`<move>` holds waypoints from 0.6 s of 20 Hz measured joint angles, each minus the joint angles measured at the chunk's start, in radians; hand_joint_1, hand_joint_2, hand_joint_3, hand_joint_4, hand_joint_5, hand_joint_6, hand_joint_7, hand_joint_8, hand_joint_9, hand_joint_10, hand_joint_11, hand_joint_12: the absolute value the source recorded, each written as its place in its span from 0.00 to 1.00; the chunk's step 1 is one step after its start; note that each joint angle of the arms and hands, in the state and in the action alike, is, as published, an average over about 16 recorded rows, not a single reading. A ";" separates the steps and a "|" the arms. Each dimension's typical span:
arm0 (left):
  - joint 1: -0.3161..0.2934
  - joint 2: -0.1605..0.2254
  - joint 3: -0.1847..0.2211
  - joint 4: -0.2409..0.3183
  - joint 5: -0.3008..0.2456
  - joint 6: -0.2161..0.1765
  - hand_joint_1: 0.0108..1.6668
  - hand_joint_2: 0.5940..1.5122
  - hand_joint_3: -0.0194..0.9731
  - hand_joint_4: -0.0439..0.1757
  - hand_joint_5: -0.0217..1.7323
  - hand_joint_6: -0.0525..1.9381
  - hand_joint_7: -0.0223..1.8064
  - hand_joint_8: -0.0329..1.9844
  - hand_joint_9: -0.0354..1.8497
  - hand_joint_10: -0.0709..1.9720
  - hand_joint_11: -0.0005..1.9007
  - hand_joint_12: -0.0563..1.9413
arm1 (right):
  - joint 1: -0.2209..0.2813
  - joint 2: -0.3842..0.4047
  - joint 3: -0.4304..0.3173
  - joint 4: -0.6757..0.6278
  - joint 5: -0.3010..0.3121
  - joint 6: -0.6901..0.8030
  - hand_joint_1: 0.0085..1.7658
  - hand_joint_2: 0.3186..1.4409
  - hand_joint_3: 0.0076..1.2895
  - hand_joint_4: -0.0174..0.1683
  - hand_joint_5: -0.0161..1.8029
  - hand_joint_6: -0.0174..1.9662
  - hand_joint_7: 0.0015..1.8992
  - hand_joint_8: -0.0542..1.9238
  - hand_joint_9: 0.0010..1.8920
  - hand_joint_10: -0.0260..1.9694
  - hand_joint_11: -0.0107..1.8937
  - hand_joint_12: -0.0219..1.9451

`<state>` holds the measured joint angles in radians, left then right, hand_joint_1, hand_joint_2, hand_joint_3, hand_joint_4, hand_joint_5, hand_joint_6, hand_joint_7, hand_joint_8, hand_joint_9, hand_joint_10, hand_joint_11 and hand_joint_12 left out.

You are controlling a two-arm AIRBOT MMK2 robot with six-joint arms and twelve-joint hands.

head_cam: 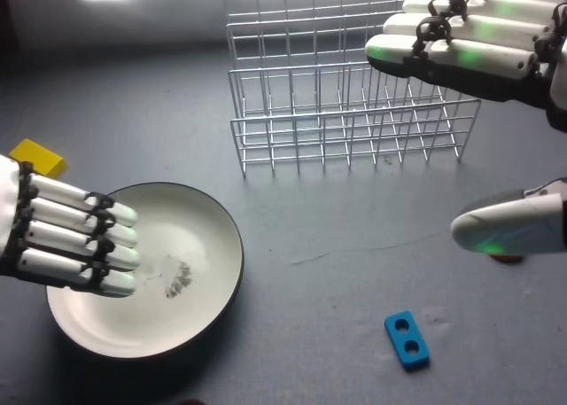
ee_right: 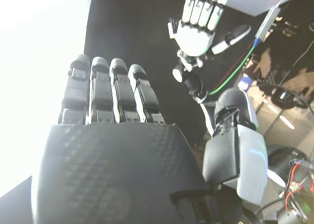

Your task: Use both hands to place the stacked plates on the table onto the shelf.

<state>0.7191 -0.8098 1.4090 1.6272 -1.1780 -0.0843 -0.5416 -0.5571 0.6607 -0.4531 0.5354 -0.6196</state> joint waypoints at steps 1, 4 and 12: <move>0.016 -0.003 0.009 -0.007 0.003 0.004 0.00 0.46 0.04 0.19 0.02 0.03 0.02 0.01 0.03 0.04 0.01 0.03 | -0.007 -0.003 -0.001 0.007 0.005 -0.018 0.01 0.67 0.01 0.11 0.02 0.02 0.01 0.03 0.01 0.02 0.02 0.01; 0.061 -0.013 0.034 -0.025 0.015 0.014 0.01 0.46 0.04 0.19 0.02 0.03 0.02 0.01 0.03 0.04 0.01 0.03 | -0.029 -0.009 -0.006 0.036 0.024 -0.076 0.01 0.68 0.01 0.12 0.02 0.02 0.01 0.03 0.01 0.02 0.02 0.01; 0.150 -0.043 0.082 -0.059 0.055 0.039 0.00 0.47 0.04 0.19 0.02 0.03 0.02 0.01 0.03 0.04 0.01 0.03 | -0.085 -0.018 -0.024 0.148 0.101 -0.249 0.01 0.69 0.01 0.12 0.02 0.02 0.01 0.03 0.01 0.02 0.02 0.01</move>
<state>0.8688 -0.8527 1.4906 1.5679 -1.1228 -0.0455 -0.6266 -0.5752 0.6365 -0.3053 0.6365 -0.8683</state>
